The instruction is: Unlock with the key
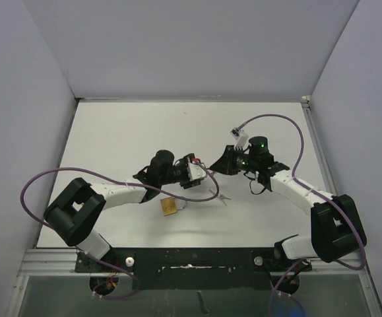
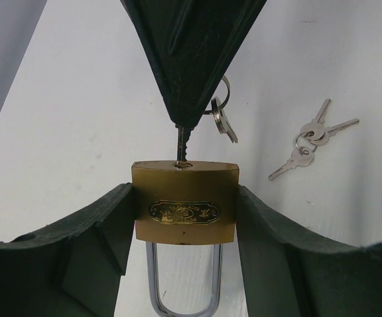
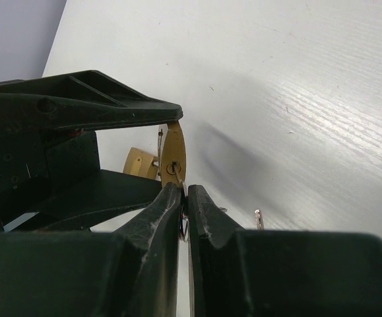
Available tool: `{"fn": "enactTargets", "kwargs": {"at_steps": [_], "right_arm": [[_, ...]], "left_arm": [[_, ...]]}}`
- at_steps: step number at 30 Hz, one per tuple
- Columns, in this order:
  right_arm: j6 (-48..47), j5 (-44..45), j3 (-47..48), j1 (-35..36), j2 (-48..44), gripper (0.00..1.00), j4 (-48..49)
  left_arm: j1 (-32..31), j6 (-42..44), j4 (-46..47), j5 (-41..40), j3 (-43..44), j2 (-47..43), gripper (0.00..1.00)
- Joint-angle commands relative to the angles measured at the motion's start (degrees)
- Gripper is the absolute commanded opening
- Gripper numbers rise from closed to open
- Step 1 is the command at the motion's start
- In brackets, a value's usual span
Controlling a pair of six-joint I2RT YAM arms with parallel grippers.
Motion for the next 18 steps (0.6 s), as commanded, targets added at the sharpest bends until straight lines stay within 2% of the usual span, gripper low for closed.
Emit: {"fn": "enactTargets", "kwargs": {"at_steps": [1, 14, 18], "right_arm": [[-0.7, -1.1, 0.9, 0.4, -0.7, 0.0, 2.0], [-2.1, -0.6, 0.1, 0.6, -0.7, 0.0, 1.8], [-4.8, 0.5, 1.0, 1.2, -1.3, 0.0, -1.2]], "left_arm": [[-0.1, -0.4, 7.4, 1.1, 5.2, -1.9, 0.0], [-0.1, -2.3, 8.9, 2.2, 6.0, -2.5, 0.0], [-0.1, -1.4, 6.0, 2.3, 8.0, -2.4, 0.0]]}}
